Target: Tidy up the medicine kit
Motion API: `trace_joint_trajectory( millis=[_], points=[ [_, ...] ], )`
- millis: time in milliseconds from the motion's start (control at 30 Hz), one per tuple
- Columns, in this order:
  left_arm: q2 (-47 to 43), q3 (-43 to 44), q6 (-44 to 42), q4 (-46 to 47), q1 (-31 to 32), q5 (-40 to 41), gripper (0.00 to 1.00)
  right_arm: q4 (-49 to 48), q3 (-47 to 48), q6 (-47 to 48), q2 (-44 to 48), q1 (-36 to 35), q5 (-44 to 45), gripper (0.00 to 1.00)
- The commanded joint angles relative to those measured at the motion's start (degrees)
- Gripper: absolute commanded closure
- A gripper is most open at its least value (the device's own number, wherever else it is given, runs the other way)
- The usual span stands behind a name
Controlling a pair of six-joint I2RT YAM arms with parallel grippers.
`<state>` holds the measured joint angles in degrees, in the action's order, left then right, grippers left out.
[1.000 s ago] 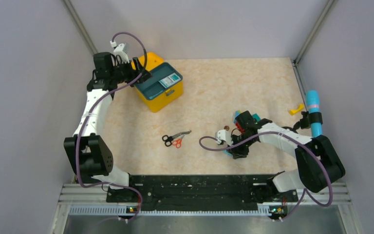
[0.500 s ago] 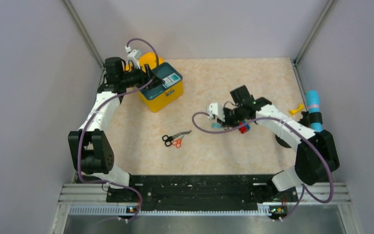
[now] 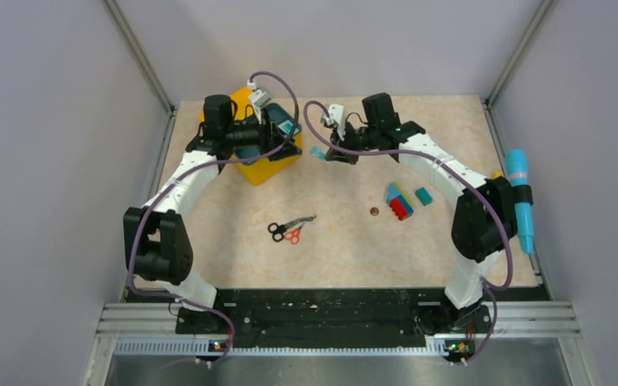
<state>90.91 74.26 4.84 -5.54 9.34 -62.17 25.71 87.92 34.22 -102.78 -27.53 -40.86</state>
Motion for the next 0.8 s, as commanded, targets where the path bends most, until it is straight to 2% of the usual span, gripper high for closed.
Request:
trace_joint_trajectory(
  millis=[0, 133, 267, 633, 700, 767],
  points=[
    [2.27, 2.88, 2.44, 4.23, -0.29, -1.49, 0.31, -4.11, 5.51, -3.47, -0.74, -2.18, -4.31, 1.0],
    [3.41, 3.55, 3.49, 3.57, -0.14, -2.22, 0.37, -5.66, 5.51, -3.77, -0.97, -3.55, -4.37, 1.0],
    [4.58, 4.11, 4.28, 2.82, 0.34, -3.47, 0.47, -6.75, 5.74, -4.19, -0.91, -4.76, -4.19, 1.0],
    [6.37, 4.85, 6.76, 3.56, 0.59, -7.07, 0.86, -8.01, 4.74, -5.02, 0.08, -5.42, -3.19, 1.0],
    [6.22, 4.47, 6.42, 3.61, 0.6, -7.33, 1.0, -8.23, 4.57, -5.2, 0.1, -5.5, -2.99, 1.0],
    [6.06, 4.31, 6.07, 3.78, 0.59, -7.04, 1.0, -8.3, 4.45, -5.37, 0.06, -5.65, -2.87, 0.99]
  ],
)
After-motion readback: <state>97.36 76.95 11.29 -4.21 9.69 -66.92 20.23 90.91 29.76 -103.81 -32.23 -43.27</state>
